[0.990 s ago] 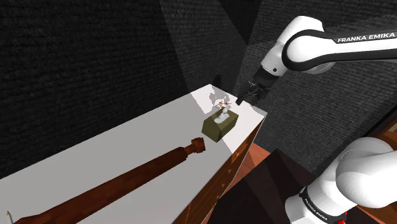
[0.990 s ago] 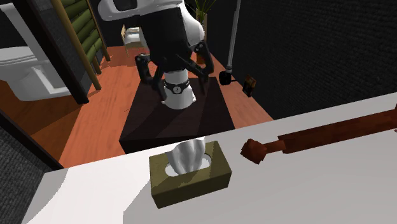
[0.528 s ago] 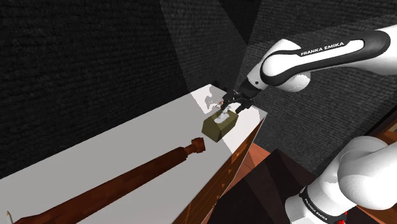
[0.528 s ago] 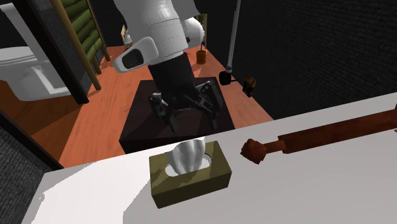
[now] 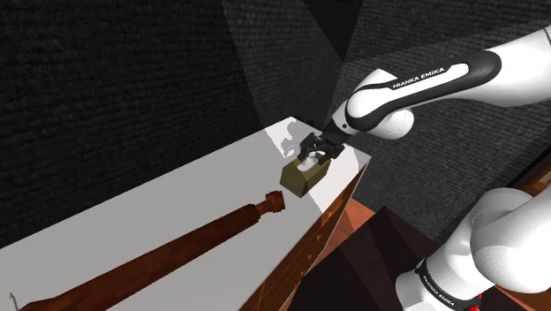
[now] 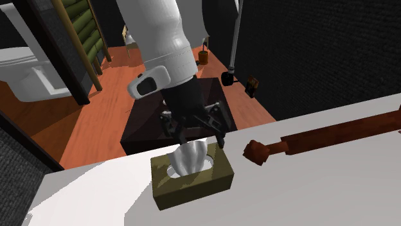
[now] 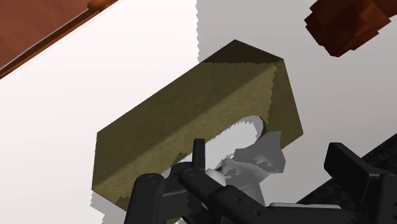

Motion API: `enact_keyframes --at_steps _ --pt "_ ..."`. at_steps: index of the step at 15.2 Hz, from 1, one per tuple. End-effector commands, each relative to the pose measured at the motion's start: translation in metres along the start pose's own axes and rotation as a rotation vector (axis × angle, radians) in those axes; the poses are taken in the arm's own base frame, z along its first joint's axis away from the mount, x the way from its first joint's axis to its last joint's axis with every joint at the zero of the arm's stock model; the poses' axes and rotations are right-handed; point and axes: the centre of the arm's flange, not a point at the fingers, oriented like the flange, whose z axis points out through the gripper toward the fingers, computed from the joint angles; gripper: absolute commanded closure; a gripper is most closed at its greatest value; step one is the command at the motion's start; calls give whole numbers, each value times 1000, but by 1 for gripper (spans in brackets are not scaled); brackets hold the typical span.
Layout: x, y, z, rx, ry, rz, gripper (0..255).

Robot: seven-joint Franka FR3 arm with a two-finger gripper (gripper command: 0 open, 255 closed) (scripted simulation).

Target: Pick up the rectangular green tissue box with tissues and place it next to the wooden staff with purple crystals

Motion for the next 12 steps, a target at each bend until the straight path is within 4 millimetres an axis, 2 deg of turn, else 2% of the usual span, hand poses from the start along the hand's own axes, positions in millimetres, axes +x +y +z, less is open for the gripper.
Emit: enact_keyframes --at_steps 1,6,7,12 --pt "0 0 2 0 0 0 0" --pt "0 0 2 0 0 0 0" --pt "0 0 2 0 0 0 255" --pt "0 0 2 0 0 0 255"
